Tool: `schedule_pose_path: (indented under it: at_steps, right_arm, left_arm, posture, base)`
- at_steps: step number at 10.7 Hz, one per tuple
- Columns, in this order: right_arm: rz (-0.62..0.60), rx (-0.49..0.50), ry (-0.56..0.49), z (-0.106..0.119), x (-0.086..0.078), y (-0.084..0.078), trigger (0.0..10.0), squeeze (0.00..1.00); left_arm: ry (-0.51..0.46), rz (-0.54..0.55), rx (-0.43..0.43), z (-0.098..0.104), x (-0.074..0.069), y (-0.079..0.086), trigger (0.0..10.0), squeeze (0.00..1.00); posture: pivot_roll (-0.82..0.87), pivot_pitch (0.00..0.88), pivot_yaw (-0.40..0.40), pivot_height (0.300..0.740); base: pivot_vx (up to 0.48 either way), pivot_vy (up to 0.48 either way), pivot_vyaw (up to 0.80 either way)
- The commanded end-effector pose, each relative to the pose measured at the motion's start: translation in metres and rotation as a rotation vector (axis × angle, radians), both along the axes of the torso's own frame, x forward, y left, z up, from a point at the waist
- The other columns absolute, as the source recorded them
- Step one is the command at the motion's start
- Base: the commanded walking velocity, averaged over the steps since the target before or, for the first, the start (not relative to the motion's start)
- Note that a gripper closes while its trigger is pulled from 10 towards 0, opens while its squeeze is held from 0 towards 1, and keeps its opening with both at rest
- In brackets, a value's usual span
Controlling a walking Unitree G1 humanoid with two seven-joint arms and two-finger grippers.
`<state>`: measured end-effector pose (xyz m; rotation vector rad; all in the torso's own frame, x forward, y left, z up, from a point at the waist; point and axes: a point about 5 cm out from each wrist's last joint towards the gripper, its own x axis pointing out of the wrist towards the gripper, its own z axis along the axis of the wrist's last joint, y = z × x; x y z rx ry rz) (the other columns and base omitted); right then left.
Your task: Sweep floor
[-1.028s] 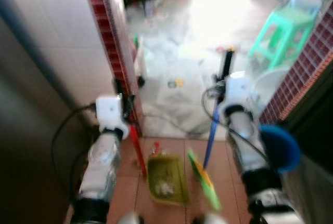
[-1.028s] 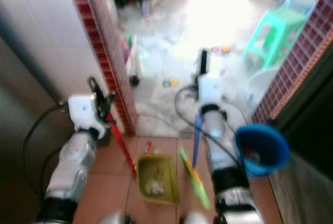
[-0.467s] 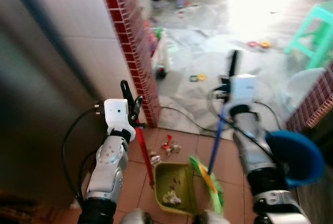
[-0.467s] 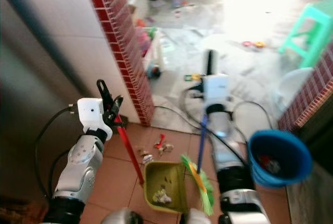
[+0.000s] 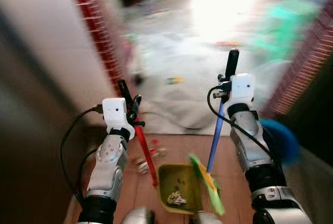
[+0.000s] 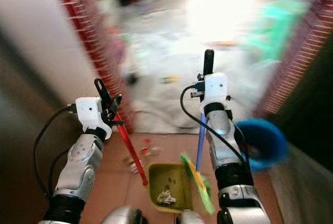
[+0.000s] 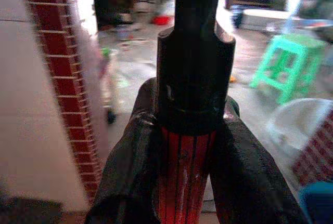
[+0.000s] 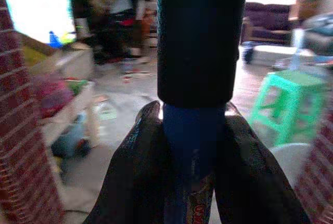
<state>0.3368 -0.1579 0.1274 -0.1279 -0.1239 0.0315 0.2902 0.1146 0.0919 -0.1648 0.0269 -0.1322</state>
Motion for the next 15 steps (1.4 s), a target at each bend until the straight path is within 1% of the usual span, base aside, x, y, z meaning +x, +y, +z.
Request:
schedule_pose_path:
  at_steps: [1,2,3,4,5,6,7,8,9,10,11,12,13,14,15]
  right_arm:
    - [0.024,-0.004,-0.038,0.009,0.004,0.007,10.0,0.0]
    - [0.024,-0.008,-0.039,0.009,0.004,0.006,10.0,0.0]
    - [0.024,-0.012,-0.037,0.008,0.004,0.007,10.0,0.0]
    - [0.026,-0.017,-0.036,0.008,0.004,0.006,10.0,0.0]
    - [0.027,-0.024,-0.036,0.008,0.004,0.005,10.0,0.0]
    - [0.039,-0.053,-0.042,0.008,0.002,0.002,10.0,0.0]
    - [0.038,-0.065,-0.022,0.001,-0.003,-0.003,10.0,0.0]
    - [0.036,-0.076,-0.002,-0.005,-0.01,-0.009,10.0,0.0]
    - [0.022,-0.081,0.02,-0.015,-0.021,-0.017,10.0,0.0]
    - [-0.002,-0.077,0.036,-0.021,-0.03,-0.022,10.0,0.0]
    - [-0.018,-0.072,0.042,-0.024,-0.038,-0.025,10.0,0.0]
    - [-0.033,-0.07,0.05,-0.026,-0.047,-0.028,10.0,0.0]
    - [-0.034,-0.07,0.053,-0.027,-0.051,-0.028,10.0,0.0]
    - [-0.038,-0.067,0.055,-0.028,-0.051,-0.026,10.0,0.0]
    - [-0.052,-0.05,0.05,-0.027,-0.049,-0.024,10.0,0.0]
  left_arm:
    - [-0.042,0.007,-0.03,0.008,0.003,-0.001,10.0,0.0]
    - [-0.046,-0.001,-0.029,0.009,0.004,-0.003,10.0,0.0]
    - [-0.049,-0.007,-0.019,0.009,0.004,-0.005,10.0,0.0]
    - [-0.042,-0.026,-0.021,0.008,0.004,-0.008,10.0,0.0]
    - [-0.025,-0.081,0.001,0.005,0.002,-0.012,10.0,0.0]
    - [-0.044,-0.111,0.046,0.005,-0.003,-0.007,10.0,0.0]
    - [-0.026,-0.113,0.073,-0.001,-0.012,0.005,10.0,0.0]
    - [-0.008,-0.118,0.104,-0.006,-0.02,0.015,10.0,0.0]
    - [0.005,-0.138,0.152,-0.009,-0.029,0.023,10.0,0.0]
    - [0.004,-0.149,0.158,-0.008,-0.036,0.027,10.0,0.0]
    - [0.008,-0.143,0.149,-0.007,-0.039,0.03,10.0,0.0]
    - [0.025,-0.124,0.143,-0.01,-0.046,0.034,10.0,0.0]
    - [0.023,-0.126,0.176,-0.01,-0.049,0.036,10.0,0.0]
    - [0.019,-0.124,0.161,-0.007,-0.046,0.036,10.0,0.0]
    - [0.007,-0.122,0.137,-0.001,-0.039,0.034,10.0,0.0]
  posture:
    - [-0.14,0.0,0.065,0.74]
    - [-0.14,0.0,0.062,0.74]
    - [-0.14,0.0,0.059,0.74]
    - [-0.13,0.0,0.04,0.74]
    - [-0.12,0.0,0.018,0.74]
    - [-0.12,0.0,0.003,0.74]
    - [-0.11,0.0,-0.001,0.74]
    - [-0.11,0.0,0.009,0.74]
    - [-0.12,0.0,0.029,0.74]
    - [-0.12,0.0,0.042,0.74]
    - [-0.13,0.0,0.049,0.74]
    - [-0.14,0.0,0.055,0.74]
    - [-0.14,0.0,0.058,0.74]
    - [-0.14,0.0,0.073,0.74]
    - [-0.14,0.0,0.088,0.74]
  base:
    - [0.0,0.48,-0.48]
    - [0.0,0.48,0.0]
    - [0.0,0.0,0.0]
    - [0.0,0.0,0.0]
    - [0.0,0.0,0.0]
    - [0.0,0.0,0.0]
    - [0.0,0.0,0.0]
    - [0.0,0.0,0.0]
    - [0.0,0.0,0.0]
    - [0.0,0.0,0.0]
    - [0.0,0.0,0.0]
    - [0.0,0.0,0.0]
    - [0.0,0.0,0.0]
    - [0.0,-0.36,0.0]
    - [0.277,-0.371,0.0]
